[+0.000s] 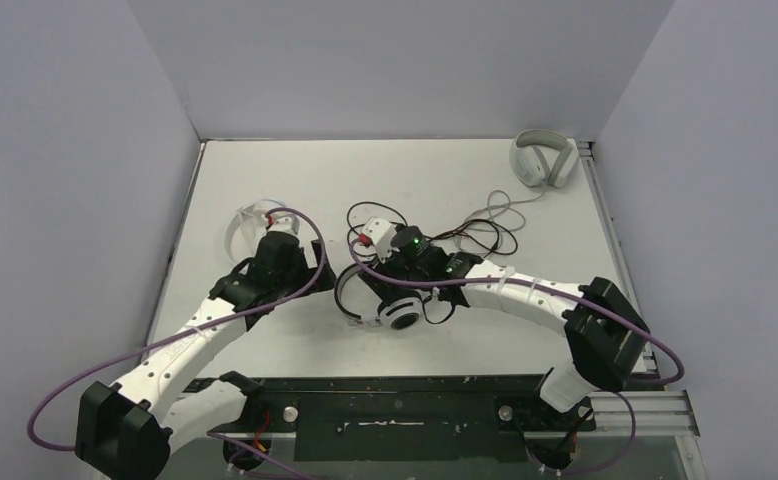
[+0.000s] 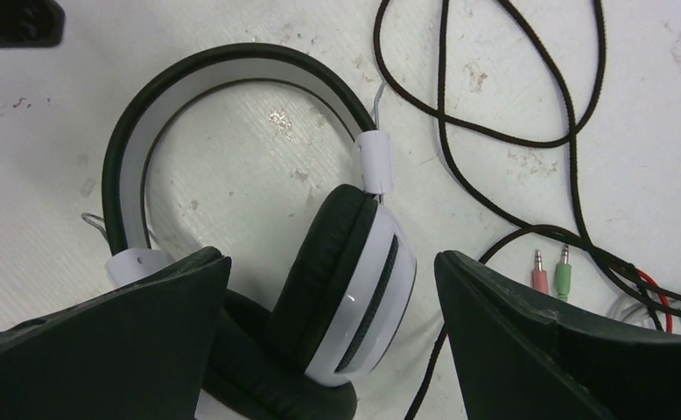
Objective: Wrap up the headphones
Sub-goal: Move the headphones to the center of the board, then pick up the headphones from the center of the board.
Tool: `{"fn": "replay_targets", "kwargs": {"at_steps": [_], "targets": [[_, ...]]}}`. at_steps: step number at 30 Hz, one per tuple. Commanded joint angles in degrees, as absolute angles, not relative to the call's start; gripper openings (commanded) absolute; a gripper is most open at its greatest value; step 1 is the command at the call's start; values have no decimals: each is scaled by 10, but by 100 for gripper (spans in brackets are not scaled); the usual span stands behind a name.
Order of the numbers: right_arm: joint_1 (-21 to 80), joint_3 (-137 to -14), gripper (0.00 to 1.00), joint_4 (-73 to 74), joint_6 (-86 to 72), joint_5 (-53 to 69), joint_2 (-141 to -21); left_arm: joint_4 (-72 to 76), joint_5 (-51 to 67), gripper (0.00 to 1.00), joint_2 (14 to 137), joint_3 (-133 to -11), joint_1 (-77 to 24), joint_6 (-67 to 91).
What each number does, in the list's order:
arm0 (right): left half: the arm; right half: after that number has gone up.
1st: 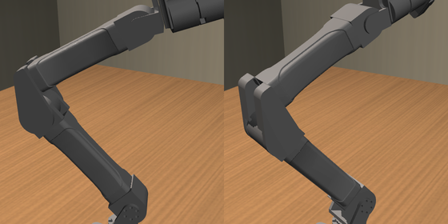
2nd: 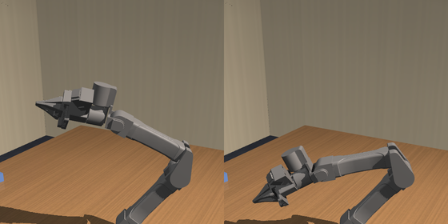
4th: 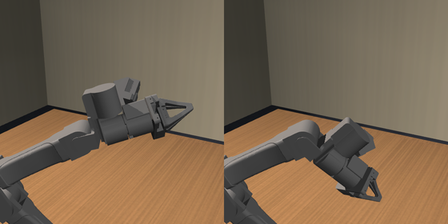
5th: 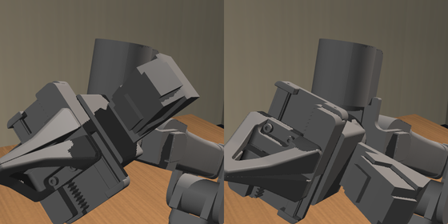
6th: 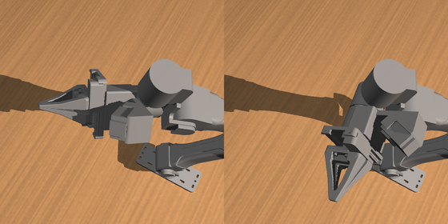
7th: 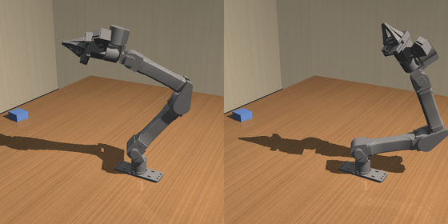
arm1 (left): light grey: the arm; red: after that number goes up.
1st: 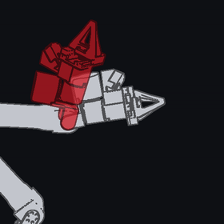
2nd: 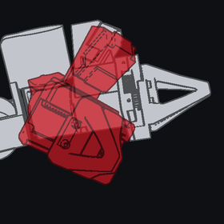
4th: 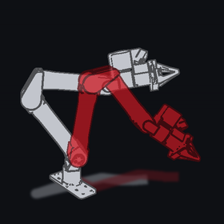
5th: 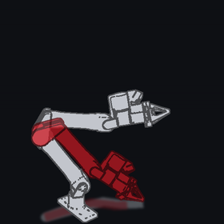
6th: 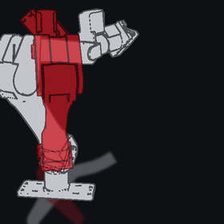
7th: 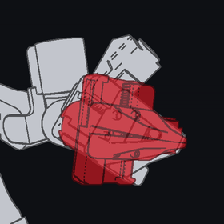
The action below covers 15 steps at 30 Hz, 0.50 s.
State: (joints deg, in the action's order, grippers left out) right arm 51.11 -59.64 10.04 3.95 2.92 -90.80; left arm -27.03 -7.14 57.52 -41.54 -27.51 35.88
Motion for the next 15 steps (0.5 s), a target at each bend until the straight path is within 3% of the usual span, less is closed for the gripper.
{"fn": "replay_targets", "kwargs": {"at_steps": [1, 7, 15], "targets": [[514, -571, 92, 39, 16, 7, -817, -297, -95, 94, 578, -424, -284, 344], [511, -517, 97, 12, -39, -52, -747, -262, -109, 90, 631, -419, -312, 354], [507, -541, 97, 27, -95, -76, -810, -265, -159, 93, 682, -435, -324, 402]]}}
